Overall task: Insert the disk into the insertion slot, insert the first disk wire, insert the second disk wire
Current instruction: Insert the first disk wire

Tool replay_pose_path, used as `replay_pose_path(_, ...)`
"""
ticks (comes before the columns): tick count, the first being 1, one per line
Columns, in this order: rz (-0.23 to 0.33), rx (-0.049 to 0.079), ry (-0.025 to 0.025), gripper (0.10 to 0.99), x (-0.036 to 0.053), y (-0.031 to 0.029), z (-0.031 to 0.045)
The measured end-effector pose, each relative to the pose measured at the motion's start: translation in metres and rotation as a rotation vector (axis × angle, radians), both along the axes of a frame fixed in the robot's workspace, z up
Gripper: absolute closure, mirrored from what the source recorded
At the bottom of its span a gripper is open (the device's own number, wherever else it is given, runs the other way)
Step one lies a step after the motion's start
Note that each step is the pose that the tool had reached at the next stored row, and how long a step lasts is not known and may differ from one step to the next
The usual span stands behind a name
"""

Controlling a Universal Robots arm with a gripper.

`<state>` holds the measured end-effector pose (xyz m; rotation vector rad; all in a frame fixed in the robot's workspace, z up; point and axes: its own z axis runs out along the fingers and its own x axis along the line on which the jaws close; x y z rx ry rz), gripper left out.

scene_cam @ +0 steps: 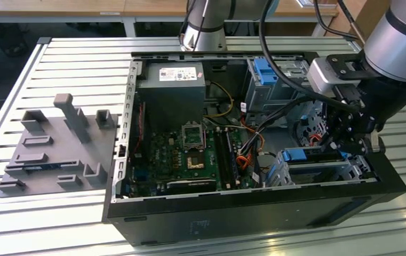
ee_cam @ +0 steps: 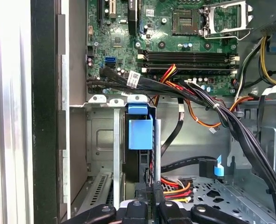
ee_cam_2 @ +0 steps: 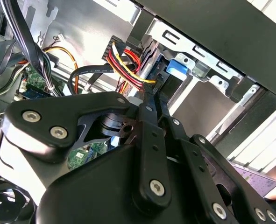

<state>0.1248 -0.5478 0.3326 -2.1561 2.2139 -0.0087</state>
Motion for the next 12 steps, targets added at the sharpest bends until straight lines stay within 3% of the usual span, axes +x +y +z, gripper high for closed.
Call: replay_pose_path(12,0.000,0.000,0.0000,0.922,0.0000,0.0000,-0.0038)
